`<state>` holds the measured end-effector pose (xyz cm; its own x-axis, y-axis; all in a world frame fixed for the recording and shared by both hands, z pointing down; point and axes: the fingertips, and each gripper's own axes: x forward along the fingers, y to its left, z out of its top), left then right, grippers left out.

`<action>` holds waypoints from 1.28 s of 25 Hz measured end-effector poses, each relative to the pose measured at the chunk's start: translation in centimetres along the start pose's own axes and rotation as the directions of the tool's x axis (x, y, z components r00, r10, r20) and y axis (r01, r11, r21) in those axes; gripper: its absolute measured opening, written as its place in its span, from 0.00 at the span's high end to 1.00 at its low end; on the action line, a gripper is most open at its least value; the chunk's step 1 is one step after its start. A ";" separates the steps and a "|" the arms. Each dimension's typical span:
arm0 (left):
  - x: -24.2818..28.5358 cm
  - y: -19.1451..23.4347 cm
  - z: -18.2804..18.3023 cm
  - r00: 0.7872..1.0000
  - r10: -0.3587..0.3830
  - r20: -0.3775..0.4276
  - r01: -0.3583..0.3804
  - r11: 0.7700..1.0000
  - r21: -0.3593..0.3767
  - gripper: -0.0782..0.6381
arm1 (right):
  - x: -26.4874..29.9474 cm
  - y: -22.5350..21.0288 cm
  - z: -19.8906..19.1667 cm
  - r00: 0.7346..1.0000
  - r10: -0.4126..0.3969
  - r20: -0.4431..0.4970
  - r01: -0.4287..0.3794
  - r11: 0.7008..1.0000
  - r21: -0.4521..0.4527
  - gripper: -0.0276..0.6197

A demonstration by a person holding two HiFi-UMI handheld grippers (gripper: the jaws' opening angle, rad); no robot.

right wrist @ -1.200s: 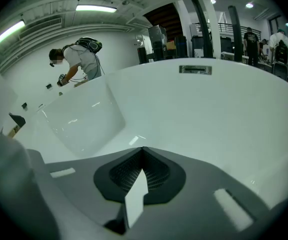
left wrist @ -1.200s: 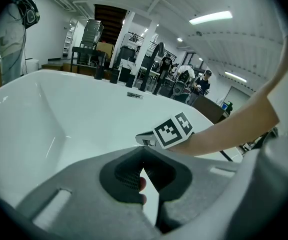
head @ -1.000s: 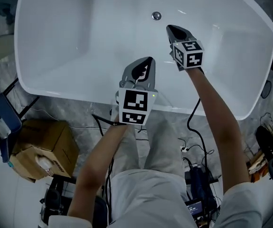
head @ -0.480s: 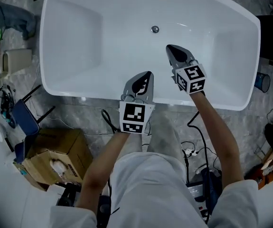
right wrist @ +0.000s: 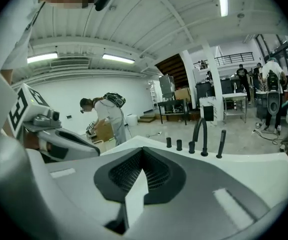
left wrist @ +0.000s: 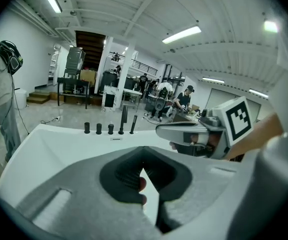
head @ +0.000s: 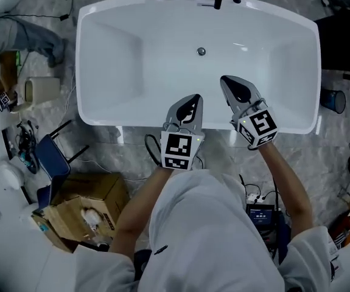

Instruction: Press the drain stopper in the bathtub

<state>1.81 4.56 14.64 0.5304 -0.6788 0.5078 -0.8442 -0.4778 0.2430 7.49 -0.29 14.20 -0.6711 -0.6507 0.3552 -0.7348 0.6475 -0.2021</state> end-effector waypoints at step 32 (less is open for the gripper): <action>-14.9 -7.5 11.0 0.986 -0.072 0.148 0.060 0.995 0.084 0.89 | -14.4 14.7 14.5 0.970 -0.066 0.233 0.064 0.998 0.016 0.97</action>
<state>1.06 12.14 -3.87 0.5953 -0.7177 0.3613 -0.8014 -0.5628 0.2024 4.97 12.85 -7.07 -0.6257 -0.7665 0.1448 -0.7776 0.5981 -0.1940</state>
